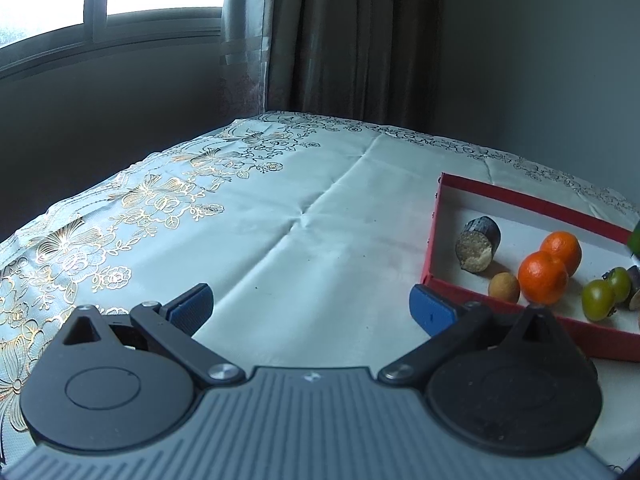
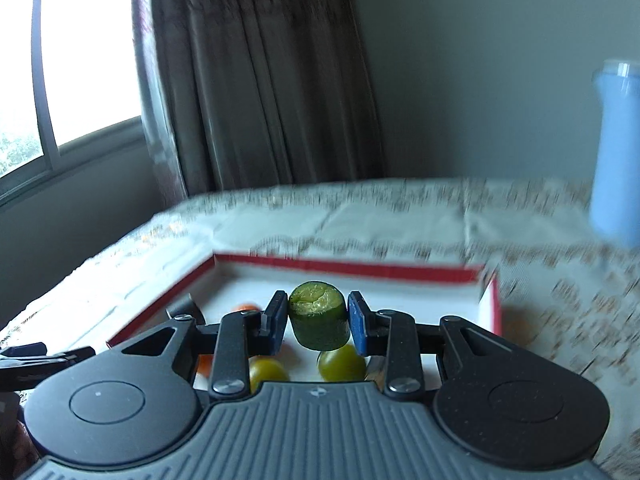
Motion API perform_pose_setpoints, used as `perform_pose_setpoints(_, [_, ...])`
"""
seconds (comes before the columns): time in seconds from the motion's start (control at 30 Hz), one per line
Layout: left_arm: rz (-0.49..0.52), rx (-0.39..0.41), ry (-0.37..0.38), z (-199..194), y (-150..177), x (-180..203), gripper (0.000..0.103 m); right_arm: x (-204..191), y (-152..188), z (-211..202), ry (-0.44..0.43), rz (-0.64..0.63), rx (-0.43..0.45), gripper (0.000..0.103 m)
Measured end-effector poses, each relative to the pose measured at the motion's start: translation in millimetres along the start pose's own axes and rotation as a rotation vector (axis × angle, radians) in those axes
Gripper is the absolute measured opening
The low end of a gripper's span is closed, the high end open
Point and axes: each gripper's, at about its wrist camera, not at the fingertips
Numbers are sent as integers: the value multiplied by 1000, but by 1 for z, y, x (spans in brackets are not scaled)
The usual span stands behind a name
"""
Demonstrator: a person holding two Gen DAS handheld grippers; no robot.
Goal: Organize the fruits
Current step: 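Carry the lime half into the red box and open the right gripper, then move the left gripper to the green lime wedge and grasp it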
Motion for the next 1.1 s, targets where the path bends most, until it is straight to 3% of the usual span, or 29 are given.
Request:
perform_pose_setpoints(0.4, [10,13,-5,-2,1,2,103,-12,16,22,25,-77,-21,40])
perform_pose_setpoints(0.47, [12,14,-6,-3,1,2,103,-10,16,20,19,-54,-15,45])
perform_pose_setpoints(0.53, [13,16,-6,-3,1,2,103,-7,14,17,21,-38,-3,60])
perform_pose_setpoints(0.83, [12,21,-6,-4,1,2,103,16,8,-33,26,37,109,60])
perform_pose_setpoints(0.93, [11,19,-8,-4,1,2,103,35,11,-56,77,49,163,60])
perform_pose_setpoints(1.1, [1,17,-10,-5,0,1,103,77,21,-78,260,102,280,64])
Point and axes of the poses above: each gripper's, at about its wrist camera, not at the fingertips, and z roughly the way its jaws point, x to its right, y to its underside, and after that the axes turned 2 degrees about y, right-handed
